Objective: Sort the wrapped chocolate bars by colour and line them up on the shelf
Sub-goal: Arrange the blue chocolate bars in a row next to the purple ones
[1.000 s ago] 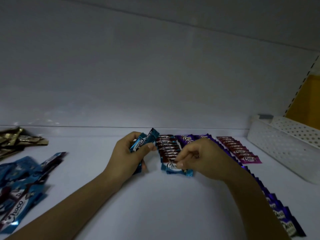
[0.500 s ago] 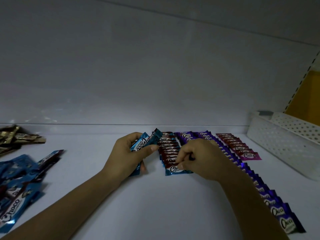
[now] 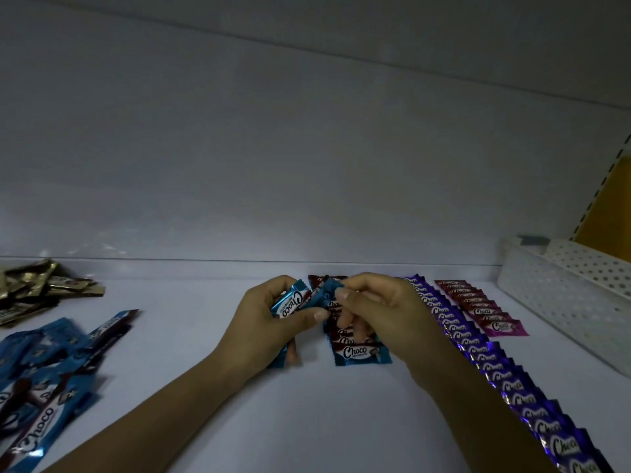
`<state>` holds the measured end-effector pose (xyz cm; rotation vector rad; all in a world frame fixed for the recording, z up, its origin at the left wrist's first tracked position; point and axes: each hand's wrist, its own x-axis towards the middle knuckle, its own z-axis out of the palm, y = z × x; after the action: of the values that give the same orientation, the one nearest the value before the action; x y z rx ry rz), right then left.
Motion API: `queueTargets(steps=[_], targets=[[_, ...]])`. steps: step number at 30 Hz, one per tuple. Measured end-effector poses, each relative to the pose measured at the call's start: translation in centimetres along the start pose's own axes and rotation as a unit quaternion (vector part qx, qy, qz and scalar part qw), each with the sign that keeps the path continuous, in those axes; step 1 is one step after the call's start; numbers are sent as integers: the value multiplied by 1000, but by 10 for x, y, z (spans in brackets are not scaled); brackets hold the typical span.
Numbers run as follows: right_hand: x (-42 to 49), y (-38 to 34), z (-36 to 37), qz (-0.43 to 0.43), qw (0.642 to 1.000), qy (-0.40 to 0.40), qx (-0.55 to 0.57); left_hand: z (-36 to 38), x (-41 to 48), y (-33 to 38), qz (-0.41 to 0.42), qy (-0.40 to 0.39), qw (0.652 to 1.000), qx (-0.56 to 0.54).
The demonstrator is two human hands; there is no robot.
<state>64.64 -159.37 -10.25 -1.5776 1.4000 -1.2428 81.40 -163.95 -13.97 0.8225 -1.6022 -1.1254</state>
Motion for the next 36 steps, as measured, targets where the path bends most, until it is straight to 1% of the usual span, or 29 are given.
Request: queueTargets(steps=[1,2,3,4,5,6,7,8,9,10,13,15,17,18,20,22,23,25,26,27,29,30,32,33,36], targets=[[-1,-2,1,20,1000,-14,19,1,-1,-1,21,29,999,30],[-2,-3,2,38,998,-33,35,1,-2,-2,58,74,991,91],[-3,-4,6,50,996,-56,49,-2,-1,-3,108,128,970,175],[-4,-5,10,54,994,-77,56,-6,0,-2,163,177,936,257],[-5,-6,14,49,993,-90,58,-11,2,1,221,214,897,317],[-6,-6,20,37,993,-91,60,-15,3,3,274,227,866,351],[-7,-6,25,20,995,-77,61,-19,3,5,316,224,843,374],[-7,-6,29,4,996,-57,67,-21,4,5,347,211,825,393],[-7,-5,33,-6,996,-37,79,-21,3,5,361,197,817,405],[-8,-3,36,-5,995,-21,97,-19,3,4,362,186,816,410],[-8,3,38,22,987,0,160,-11,3,1,351,161,831,400],[-6,5,37,33,980,0,196,-9,5,1,342,138,852,373],[-4,5,35,36,975,-10,217,-8,4,-1,317,120,883,324],[-4,5,34,44,971,-20,233,-8,3,-2,305,115,893,309],[-3,5,34,72,958,-35,276,-5,1,-5,292,108,898,310],[-2,4,35,97,946,-31,309,-4,0,-6,287,104,897,318],[0,3,34,103,939,-16,327,-3,1,-5,291,99,895,323],[3,0,27,109,925,44,361,-2,1,-6,305,82,887,336],[4,-4,21,102,928,78,350,-1,0,-6,306,72,887,339],[4,-6,12,86,944,104,301,-1,0,-7,299,59,890,338],[-2,-6,-9,22,987,113,116,0,-1,-10,280,41,896,342],[-6,-4,-17,-20,995,95,24,1,0,-12,273,43,895,351],[-16,5,-26,-79,988,53,-119,1,1,-15,260,57,895,359],[-21,12,-27,-92,981,47,-166,1,1,-15,253,64,896,359],[-30,34,-24,-96,966,56,-235,3,0,-14,223,89,900,364]])
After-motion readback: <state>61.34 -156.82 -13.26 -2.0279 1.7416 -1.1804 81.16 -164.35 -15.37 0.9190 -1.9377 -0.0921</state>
